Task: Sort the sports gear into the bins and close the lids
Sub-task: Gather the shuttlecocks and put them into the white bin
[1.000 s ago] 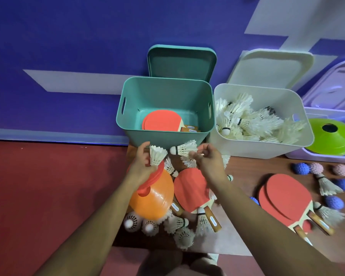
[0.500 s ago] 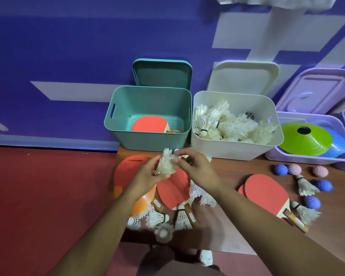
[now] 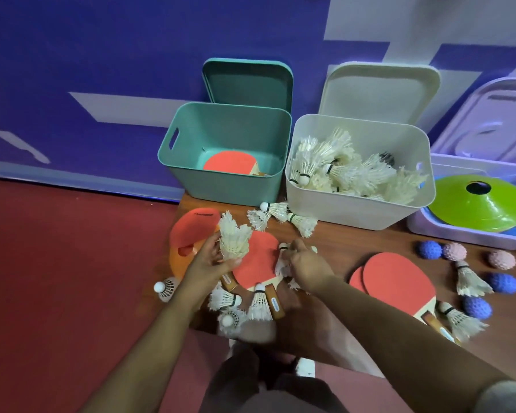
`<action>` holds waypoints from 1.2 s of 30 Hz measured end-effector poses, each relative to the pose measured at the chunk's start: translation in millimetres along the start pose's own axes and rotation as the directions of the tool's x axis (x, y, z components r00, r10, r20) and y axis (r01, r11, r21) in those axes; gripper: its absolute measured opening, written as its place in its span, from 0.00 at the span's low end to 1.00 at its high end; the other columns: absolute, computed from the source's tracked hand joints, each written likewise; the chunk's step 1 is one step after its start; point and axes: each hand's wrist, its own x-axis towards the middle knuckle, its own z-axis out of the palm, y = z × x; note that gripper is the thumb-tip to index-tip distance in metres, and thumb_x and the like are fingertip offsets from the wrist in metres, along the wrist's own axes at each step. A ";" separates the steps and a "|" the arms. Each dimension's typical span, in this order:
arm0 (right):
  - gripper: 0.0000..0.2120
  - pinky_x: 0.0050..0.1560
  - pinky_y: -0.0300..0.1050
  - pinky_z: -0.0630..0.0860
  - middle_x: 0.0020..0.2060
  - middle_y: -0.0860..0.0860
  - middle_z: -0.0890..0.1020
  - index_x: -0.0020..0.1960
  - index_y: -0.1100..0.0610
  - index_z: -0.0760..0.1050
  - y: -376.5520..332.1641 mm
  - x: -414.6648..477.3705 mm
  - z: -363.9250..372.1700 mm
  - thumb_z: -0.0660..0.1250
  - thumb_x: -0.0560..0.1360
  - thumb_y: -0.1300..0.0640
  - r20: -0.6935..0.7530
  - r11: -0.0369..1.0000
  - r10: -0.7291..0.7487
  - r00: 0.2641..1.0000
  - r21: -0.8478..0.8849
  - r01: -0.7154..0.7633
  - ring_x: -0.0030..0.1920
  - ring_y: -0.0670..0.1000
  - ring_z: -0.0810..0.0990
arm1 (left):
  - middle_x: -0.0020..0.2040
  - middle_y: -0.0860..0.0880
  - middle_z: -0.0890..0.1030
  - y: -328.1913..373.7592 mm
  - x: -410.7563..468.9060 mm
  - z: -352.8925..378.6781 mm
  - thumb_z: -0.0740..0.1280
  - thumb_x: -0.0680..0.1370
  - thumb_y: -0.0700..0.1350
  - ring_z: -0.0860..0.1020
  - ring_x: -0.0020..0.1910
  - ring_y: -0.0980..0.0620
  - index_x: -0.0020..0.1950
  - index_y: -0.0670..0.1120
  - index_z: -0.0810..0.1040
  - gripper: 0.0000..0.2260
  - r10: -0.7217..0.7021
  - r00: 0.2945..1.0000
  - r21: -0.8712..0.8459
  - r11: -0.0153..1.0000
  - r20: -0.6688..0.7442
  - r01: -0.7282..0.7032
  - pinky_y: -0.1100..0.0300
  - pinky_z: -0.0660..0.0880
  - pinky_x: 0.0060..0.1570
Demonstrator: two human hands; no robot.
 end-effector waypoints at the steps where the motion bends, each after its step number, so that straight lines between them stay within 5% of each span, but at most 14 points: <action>1: 0.15 0.48 0.49 0.76 0.61 0.55 0.69 0.62 0.56 0.75 2.8 2.1 2.2 0.63 0.76 0.62 -0.028 1.000 -0.001 1.000 -0.002 0.001 0.56 0.57 0.78 | 0.58 0.56 0.82 -0.3 -4.7 2.1 0.72 0.72 0.33 0.80 0.58 0.58 0.66 0.57 0.71 0.29 0.002 1.000 -0.014 1.000 -0.015 -0.002 0.65 0.76 0.54; 4: 0.10 0.45 0.50 0.76 0.57 0.55 0.74 0.56 0.58 0.77 11.2 5.3 -0.4 0.62 0.77 0.62 -0.182 0.998 0.035 0.983 0.058 -0.025 0.48 0.58 0.81 | 0.57 0.53 0.83 -3.4 -16.2 8.5 0.71 0.72 0.31 0.80 0.57 0.56 0.67 0.52 0.71 0.28 0.012 1.000 -0.011 1.000 -0.028 -0.013 0.65 0.76 0.52; 8: 0.05 0.41 0.46 0.72 0.44 0.54 0.80 0.46 0.57 0.79 15.2 -2.7 -35.4 0.64 0.77 0.60 -0.483 0.909 0.192 0.854 0.417 0.031 0.41 0.56 0.80 | 0.60 0.51 0.81 -7.1 -21.0 13.7 0.74 0.72 0.35 0.79 0.60 0.54 0.69 0.52 0.70 0.29 0.004 1.000 0.044 0.999 -0.027 -0.003 0.58 0.76 0.58; 11: 0.05 0.41 0.42 0.71 0.38 0.50 0.83 0.47 0.54 0.80 8.8 -15.5 -85.4 0.66 0.78 0.58 -0.520 0.731 0.271 0.810 0.658 0.179 0.39 0.48 0.79 | 0.60 0.53 0.81 -1.1 -16.1 21.1 0.75 0.71 0.38 0.79 0.59 0.56 0.68 0.57 0.71 0.30 -0.004 1.000 0.104 0.995 -0.027 0.007 0.54 0.76 0.60; 14: 0.04 0.39 0.42 0.72 0.33 0.51 0.78 0.50 0.53 0.78 2.6 -23.1 -119.2 0.69 0.75 0.59 -0.453 0.611 0.247 0.857 0.759 0.225 0.33 0.48 0.75 | 0.60 0.55 0.80 12.4 -5.7 31.4 0.77 0.70 0.40 0.78 0.59 0.59 0.65 0.60 0.71 0.29 0.018 1.000 0.149 0.989 0.020 -0.021 0.53 0.75 0.62; 20: 0.05 0.40 0.46 0.75 0.31 0.46 0.78 0.48 0.52 0.79 9.8 -31.7 -132.0 0.69 0.74 0.60 -0.389 0.815 0.179 0.904 0.573 0.085 0.35 0.50 0.79 | 0.62 0.56 0.79 47.1 16.8 61.7 0.78 0.68 0.38 0.78 0.61 0.58 0.66 0.62 0.73 0.32 0.063 0.975 0.224 0.968 0.211 -0.111 0.60 0.73 0.60; 22: 0.07 0.41 0.44 0.74 0.34 0.50 0.81 0.48 0.57 0.81 16.3 -37.1 -136.7 0.66 0.77 0.56 -0.421 0.802 0.239 0.875 0.594 0.067 0.36 0.49 0.79 | 0.59 0.55 0.80 60.1 23.6 76.1 0.77 0.68 0.35 0.79 0.58 0.58 0.65 0.59 0.73 0.31 0.083 0.960 0.212 0.967 0.268 -0.143 0.65 0.74 0.56; 24: 0.20 0.42 0.51 0.76 0.33 0.59 0.79 0.40 0.64 0.77 21.1 -42.7 -145.2 0.61 0.80 0.48 -0.441 0.734 0.265 0.858 0.669 0.117 0.35 0.55 0.78 | 0.55 0.54 0.81 76.0 34.3 89.1 0.76 0.69 0.33 0.81 0.52 0.60 0.67 0.53 0.73 0.30 0.112 0.959 0.206 0.964 0.261 -0.169 0.68 0.75 0.51; 27: 0.26 0.37 0.53 0.71 0.29 0.62 0.69 0.36 0.67 0.71 35.2 -46.7 -159.2 0.66 0.77 0.44 -0.481 0.710 0.247 0.841 0.681 0.180 0.30 0.56 0.70 | 0.56 0.49 0.78 99.9 58.0 109.1 0.79 0.68 0.42 0.81 0.52 0.56 0.67 0.56 0.73 0.31 0.195 0.951 0.239 0.938 0.239 -0.252 0.59 0.78 0.55; 31: 0.22 0.47 0.43 0.71 0.50 0.54 0.81 0.59 0.62 0.77 72.2 -30.7 -164.5 0.71 0.74 0.47 -0.427 0.718 0.455 0.781 0.695 -0.039 0.48 0.52 0.79 | 0.55 0.51 0.74 130.7 95.6 137.7 0.78 0.68 0.46 0.74 0.51 0.53 0.67 0.56 0.72 0.29 0.268 0.929 0.433 0.828 0.254 -0.357 0.63 0.72 0.50; 36: 0.17 0.41 0.45 0.67 0.42 0.56 0.80 0.62 0.58 0.70 102.1 -6.0 -162.3 0.67 0.76 0.52 -0.410 0.762 0.527 0.744 0.616 -0.200 0.45 0.58 0.78 | 0.56 0.54 0.79 146.3 146.0 167.8 0.77 0.68 0.46 0.76 0.55 0.53 0.59 0.53 0.73 0.22 0.307 0.887 0.625 0.630 0.346 -0.462 0.60 0.71 0.54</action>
